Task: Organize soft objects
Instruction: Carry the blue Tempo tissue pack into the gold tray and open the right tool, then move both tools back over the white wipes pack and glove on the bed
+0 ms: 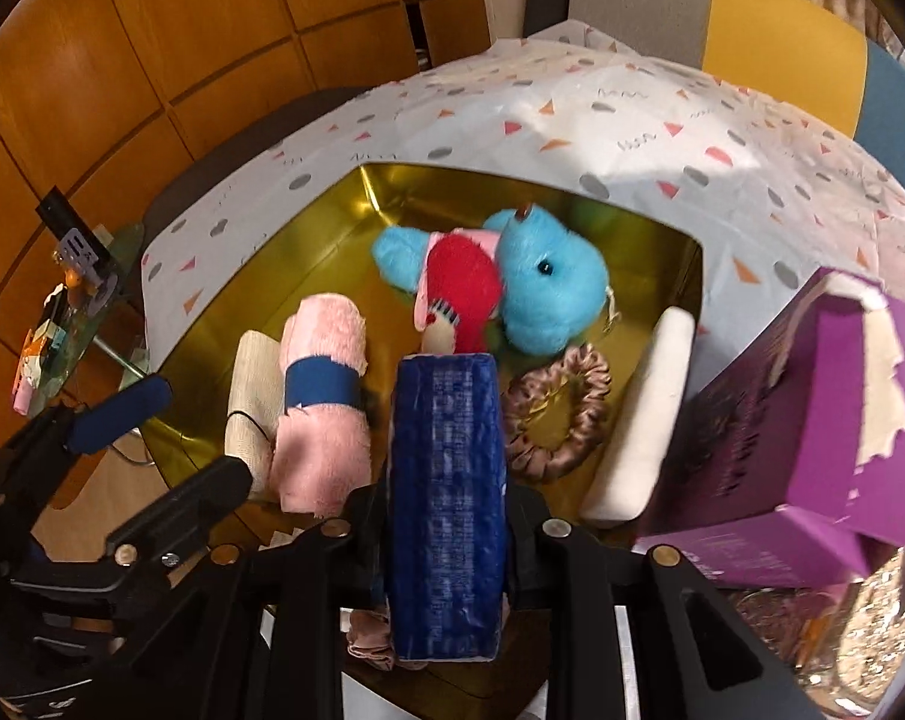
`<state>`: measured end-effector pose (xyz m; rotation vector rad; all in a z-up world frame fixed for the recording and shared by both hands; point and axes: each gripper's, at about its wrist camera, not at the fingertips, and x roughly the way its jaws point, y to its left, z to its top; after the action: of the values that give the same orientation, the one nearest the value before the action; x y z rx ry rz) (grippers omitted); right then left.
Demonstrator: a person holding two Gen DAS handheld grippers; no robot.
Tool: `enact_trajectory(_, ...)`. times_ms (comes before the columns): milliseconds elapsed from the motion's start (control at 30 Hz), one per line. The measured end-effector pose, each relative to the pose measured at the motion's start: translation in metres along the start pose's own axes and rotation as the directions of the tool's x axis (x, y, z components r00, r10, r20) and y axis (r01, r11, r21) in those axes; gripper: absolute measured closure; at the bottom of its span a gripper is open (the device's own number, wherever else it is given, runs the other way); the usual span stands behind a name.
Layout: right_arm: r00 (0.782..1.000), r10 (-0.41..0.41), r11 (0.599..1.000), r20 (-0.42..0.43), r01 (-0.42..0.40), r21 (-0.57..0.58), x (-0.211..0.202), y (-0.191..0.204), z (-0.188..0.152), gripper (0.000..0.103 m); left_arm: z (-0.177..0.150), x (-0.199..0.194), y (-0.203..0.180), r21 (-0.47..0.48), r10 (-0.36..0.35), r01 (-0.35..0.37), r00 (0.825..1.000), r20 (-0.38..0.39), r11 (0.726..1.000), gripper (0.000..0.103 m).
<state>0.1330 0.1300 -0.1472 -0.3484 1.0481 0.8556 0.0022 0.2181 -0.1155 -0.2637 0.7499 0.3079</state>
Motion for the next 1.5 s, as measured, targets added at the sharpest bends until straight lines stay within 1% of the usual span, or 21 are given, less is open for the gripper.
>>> enact_trajectory(33,1.0,-0.003,1.0,0.002,0.003,0.003,0.001,0.0,0.0,0.07,-0.001,0.0,0.001,-0.001,0.003,-0.003,1.0,0.0,1.0,0.032)
enact_trajectory(133,1.0,-0.016,1.0,0.003,0.016,0.009,0.002,-0.001,-0.001,0.065,-0.002,0.001,0.003,-0.005,0.009,-0.009,1.0,-0.003,1.0,0.032)
enact_trajectory(400,0.999,-0.031,1.0,0.04,0.031,0.001,-0.016,-0.002,-0.011,0.064,-0.003,0.001,0.007,-0.015,0.017,-0.017,1.0,-0.003,1.0,0.032)
enact_trajectory(467,0.998,-0.04,0.999,0.053,0.04,-0.001,-0.019,-0.002,-0.016,0.064,-0.003,0.001,0.007,-0.015,0.016,-0.016,1.0,-0.004,1.0,0.032)
enact_trajectory(500,0.997,-0.048,0.999,0.058,0.048,-0.005,-0.02,-0.002,-0.017,0.067,-0.004,0.0,0.007,-0.016,0.016,-0.016,1.0,-0.004,1.0,0.032)
enact_trajectory(533,0.997,-0.056,0.998,0.061,0.056,-0.01,-0.02,-0.001,-0.019,0.075,-0.004,0.001,0.007,-0.015,0.017,-0.017,1.0,-0.004,1.0,0.032)
enact_trajectory(567,0.996,-0.061,0.998,0.059,0.062,-0.015,-0.018,0.0,-0.02,0.077,-0.004,0.0,0.007,-0.014,0.017,-0.017,1.0,-0.004,1.0,0.032)
enact_trajectory(767,0.995,-0.08,0.997,0.054,0.081,-0.017,-0.002,0.003,-0.019,0.08,-0.003,0.0,0.009,-0.021,0.025,-0.025,1.0,-0.003,0.999,0.032)
enact_trajectory(867,0.996,-0.066,0.998,0.059,0.066,0.001,0.002,0.003,-0.012,0.08,-0.004,0.0,0.011,-0.025,0.029,-0.029,1.0,-0.003,0.999,0.032)
enact_trajectory(967,0.997,-0.06,0.998,0.058,0.06,-0.003,0.002,0.007,-0.01,0.077,-0.003,-0.001,0.011,-0.027,0.034,-0.034,0.999,0.001,0.999,0.03)
enact_trajectory(1000,0.997,-0.054,0.999,0.056,0.054,0.0,0.001,0.007,-0.011,0.074,-0.003,-0.002,0.011,-0.028,0.033,-0.033,0.999,0.002,0.999,0.03)
enact_trajectory(1033,0.997,-0.045,0.999,0.056,0.044,0.008,-0.001,0.006,-0.012,0.07,-0.003,-0.002,0.011,-0.028,0.034,-0.034,0.999,0.002,0.999,0.03)
enact_trajectory(1133,0.996,-0.057,0.998,0.073,0.056,0.022,-0.01,0.003,-0.015,0.068,-0.003,-0.002,0.011,-0.027,0.03,-0.03,1.0,0.0,0.999,0.03)
enact_trajectory(1500,0.979,-0.127,0.991,0.158,0.131,-0.015,-0.059,-0.003,-0.034,0.067,-0.003,-0.007,0.002,0.0,0.018,-0.018,1.0,0.005,1.0,0.03)
